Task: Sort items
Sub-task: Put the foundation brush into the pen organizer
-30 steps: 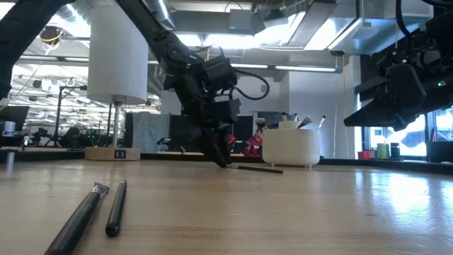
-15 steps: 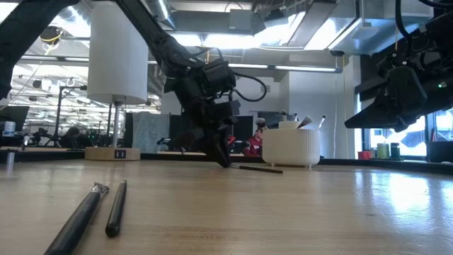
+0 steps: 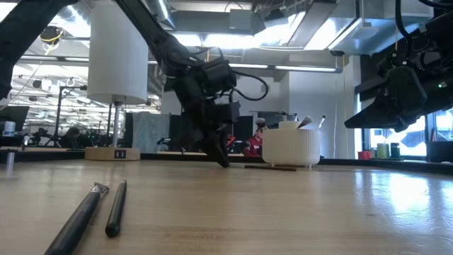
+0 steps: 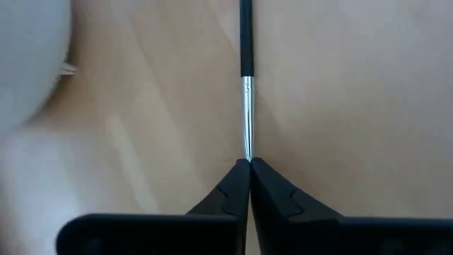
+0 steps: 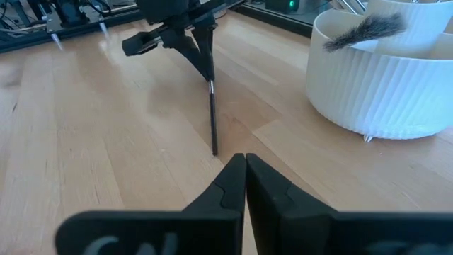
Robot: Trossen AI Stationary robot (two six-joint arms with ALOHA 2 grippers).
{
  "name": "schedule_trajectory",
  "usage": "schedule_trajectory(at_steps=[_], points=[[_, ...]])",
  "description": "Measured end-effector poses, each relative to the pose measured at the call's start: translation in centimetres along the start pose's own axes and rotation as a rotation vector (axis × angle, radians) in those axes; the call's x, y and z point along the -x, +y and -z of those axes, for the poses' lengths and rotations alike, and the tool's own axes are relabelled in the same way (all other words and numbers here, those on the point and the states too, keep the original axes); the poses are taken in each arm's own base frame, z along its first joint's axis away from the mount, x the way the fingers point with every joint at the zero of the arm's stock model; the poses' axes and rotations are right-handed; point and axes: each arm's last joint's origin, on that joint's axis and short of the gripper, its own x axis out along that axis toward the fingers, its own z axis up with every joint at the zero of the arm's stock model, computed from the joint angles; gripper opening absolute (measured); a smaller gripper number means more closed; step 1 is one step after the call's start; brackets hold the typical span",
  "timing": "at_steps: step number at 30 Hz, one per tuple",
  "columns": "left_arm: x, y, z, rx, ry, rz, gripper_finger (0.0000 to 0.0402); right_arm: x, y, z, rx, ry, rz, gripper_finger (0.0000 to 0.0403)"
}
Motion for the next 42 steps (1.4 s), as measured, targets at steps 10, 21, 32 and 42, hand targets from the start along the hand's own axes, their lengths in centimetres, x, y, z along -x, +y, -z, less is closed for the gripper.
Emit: schedule_trajectory(at_steps=[10,21,32,42], points=[[4.3,-0.7,-6.6,-0.590,0.274,-0.536,0.0004,0.0,0.0,0.0,0.001,-0.002,0.007,0.0013],[7.1,0.7,-9.4,-0.977,0.478,-0.796,0.0004,0.0,-0.1,0.1,-0.005,0.002,0.009,0.0013],[8.2,3.7,-8.4,-0.940,0.551,-0.848,0.0003,0.0,-0.1,0.1,0.007,0.008,0.013,0.0013],[7.8,4.3,-7.0,-0.989,0.628,-0.767,0.0003,0.0,-0.1,0.1,0.007,0.009,0.013,0.0013]])
